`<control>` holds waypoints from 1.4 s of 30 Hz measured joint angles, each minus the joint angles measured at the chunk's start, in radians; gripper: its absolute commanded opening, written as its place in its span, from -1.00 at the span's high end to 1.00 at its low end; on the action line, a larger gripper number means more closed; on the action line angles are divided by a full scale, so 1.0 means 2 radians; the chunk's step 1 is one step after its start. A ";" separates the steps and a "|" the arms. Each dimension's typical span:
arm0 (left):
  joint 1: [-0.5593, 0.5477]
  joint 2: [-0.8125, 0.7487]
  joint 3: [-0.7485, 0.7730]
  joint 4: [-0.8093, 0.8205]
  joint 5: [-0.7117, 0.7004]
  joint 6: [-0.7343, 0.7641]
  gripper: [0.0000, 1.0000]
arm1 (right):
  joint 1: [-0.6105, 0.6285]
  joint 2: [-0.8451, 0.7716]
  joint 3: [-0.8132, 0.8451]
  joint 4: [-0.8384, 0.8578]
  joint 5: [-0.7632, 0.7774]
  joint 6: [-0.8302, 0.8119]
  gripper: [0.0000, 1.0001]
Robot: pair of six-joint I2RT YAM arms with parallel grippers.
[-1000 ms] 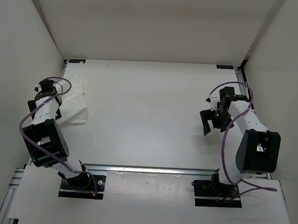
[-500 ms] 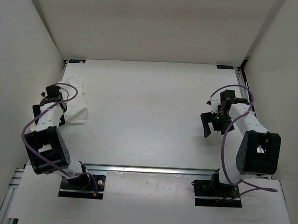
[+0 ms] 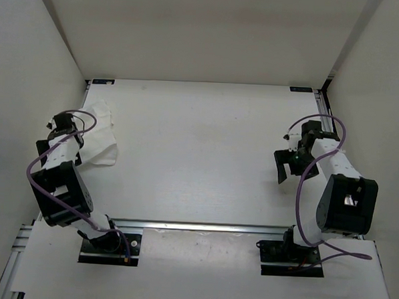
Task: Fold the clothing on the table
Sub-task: Move the skirt to the center of the board
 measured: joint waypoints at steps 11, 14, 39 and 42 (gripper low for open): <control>0.001 0.042 0.016 0.026 0.002 -0.005 0.60 | -0.015 -0.023 -0.001 -0.002 0.009 0.000 -0.99; 0.000 0.047 0.016 0.027 0.003 -0.007 0.85 | -0.019 -0.027 -0.004 -0.001 0.012 0.000 -0.98; -0.408 0.067 0.159 0.071 0.307 -0.323 -0.97 | -0.016 -0.078 -0.072 0.021 0.008 0.000 -0.98; -0.432 0.092 0.054 0.127 0.449 -0.398 -0.96 | -0.017 -0.104 -0.100 0.022 0.006 0.000 -1.00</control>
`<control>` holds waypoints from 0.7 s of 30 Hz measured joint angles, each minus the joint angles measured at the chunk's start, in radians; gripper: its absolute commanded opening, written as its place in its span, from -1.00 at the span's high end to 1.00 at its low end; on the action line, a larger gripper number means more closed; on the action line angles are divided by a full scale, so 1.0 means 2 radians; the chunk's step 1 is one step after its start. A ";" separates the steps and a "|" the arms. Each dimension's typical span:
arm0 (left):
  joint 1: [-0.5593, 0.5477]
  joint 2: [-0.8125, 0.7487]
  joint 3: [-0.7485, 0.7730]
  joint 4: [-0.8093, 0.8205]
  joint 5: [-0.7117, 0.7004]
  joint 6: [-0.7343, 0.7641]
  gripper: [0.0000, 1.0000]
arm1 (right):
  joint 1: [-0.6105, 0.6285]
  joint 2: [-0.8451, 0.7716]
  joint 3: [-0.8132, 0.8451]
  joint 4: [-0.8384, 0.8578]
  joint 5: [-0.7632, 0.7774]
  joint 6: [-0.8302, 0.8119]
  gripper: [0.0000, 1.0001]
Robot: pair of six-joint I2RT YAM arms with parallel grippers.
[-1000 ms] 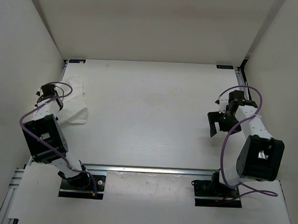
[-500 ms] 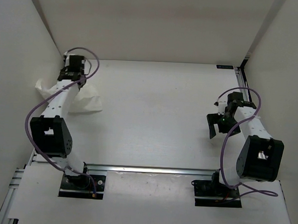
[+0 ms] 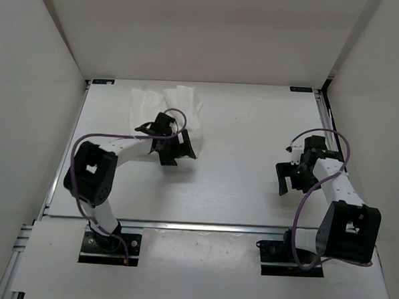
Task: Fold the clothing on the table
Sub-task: Move the skirt to the center of the board, then flatten the skirt out
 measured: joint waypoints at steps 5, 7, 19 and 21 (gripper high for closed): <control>-0.008 0.022 -0.013 -0.032 0.064 -0.006 -0.98 | 0.002 -0.021 -0.009 0.002 -0.013 0.004 -0.98; 0.028 -0.043 -0.020 -0.009 0.068 -0.013 -0.97 | 0.006 -0.019 0.002 -0.001 -0.025 0.006 -0.99; 0.267 -0.339 -0.107 0.056 0.022 0.015 -0.97 | 0.050 0.219 0.354 -0.011 -0.224 0.036 -0.98; 0.258 -0.306 -0.129 0.022 0.006 0.030 -0.97 | 0.065 0.272 0.395 -0.014 -0.249 0.051 -0.99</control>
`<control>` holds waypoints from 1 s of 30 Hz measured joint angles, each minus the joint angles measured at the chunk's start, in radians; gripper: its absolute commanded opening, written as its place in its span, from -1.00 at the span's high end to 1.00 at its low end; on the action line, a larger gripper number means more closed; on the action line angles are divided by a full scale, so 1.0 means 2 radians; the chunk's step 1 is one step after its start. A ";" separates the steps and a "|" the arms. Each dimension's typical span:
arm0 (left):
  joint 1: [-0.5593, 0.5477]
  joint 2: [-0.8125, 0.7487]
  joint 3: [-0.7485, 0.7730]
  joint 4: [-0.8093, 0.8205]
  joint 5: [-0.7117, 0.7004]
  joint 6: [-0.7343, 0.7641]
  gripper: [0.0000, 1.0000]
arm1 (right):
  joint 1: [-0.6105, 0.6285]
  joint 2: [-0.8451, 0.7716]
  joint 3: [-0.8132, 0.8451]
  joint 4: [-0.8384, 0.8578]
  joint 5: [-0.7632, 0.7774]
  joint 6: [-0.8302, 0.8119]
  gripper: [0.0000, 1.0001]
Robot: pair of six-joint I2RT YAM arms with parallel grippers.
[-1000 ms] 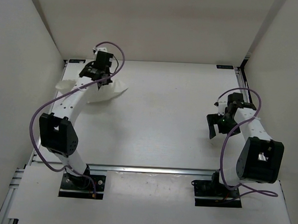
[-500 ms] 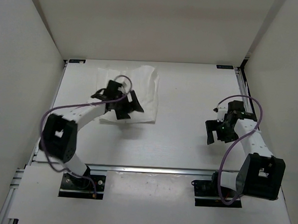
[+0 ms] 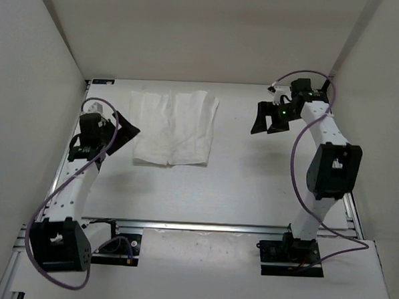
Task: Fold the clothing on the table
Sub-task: Flatten the skirt out
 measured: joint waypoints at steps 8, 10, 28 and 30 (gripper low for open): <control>0.048 0.169 0.030 -0.066 0.039 0.025 -0.72 | 0.034 0.116 0.027 0.028 -0.091 0.121 -0.99; 0.051 0.219 0.057 -0.070 0.049 0.031 -0.72 | 0.049 0.122 0.036 0.034 -0.089 0.146 -0.98; 0.012 0.312 0.055 -0.043 0.047 0.051 -0.51 | 0.172 0.254 0.124 0.128 -0.049 0.303 -0.90; 0.010 0.314 0.052 -0.034 0.050 0.051 0.01 | 0.172 0.262 0.135 0.127 -0.048 0.305 -0.79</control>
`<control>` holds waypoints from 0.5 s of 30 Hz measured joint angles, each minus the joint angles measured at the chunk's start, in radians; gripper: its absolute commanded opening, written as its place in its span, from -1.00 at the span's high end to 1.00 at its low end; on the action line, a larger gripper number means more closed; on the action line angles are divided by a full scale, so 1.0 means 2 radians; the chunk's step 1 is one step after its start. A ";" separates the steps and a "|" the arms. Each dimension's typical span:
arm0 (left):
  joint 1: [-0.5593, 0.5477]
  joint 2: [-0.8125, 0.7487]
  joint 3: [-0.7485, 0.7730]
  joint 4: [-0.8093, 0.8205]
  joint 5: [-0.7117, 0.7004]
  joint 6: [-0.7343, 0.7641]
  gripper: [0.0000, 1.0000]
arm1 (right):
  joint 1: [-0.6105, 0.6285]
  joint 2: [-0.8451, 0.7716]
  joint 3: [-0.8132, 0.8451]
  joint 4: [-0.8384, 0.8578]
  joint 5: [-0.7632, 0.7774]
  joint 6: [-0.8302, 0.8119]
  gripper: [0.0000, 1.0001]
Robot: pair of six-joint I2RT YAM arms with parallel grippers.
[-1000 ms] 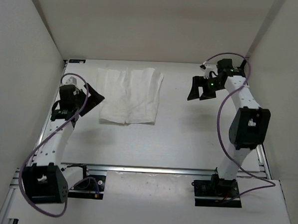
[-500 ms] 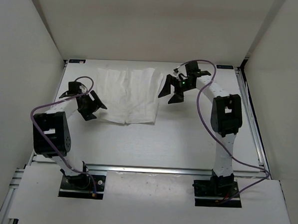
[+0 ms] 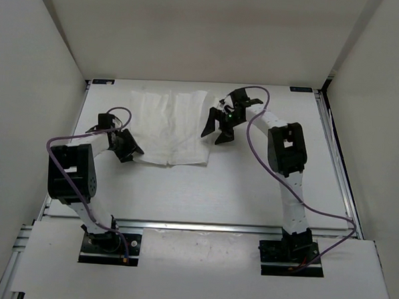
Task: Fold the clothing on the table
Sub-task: Flatten the skirt out
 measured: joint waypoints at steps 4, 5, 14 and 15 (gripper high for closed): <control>-0.004 0.018 -0.005 0.016 0.013 -0.004 0.46 | 0.001 0.014 0.014 0.006 -0.003 0.003 -0.27; -0.005 0.021 -0.006 0.022 0.018 -0.005 0.46 | 0.002 0.017 0.015 0.009 -0.002 0.004 -0.15; -0.019 0.021 -0.029 0.069 0.047 -0.030 0.75 | 0.020 0.036 0.014 0.018 0.001 0.010 1.00; -0.022 0.017 -0.034 0.073 0.049 -0.033 0.86 | 0.020 0.033 0.010 0.021 0.001 0.010 1.00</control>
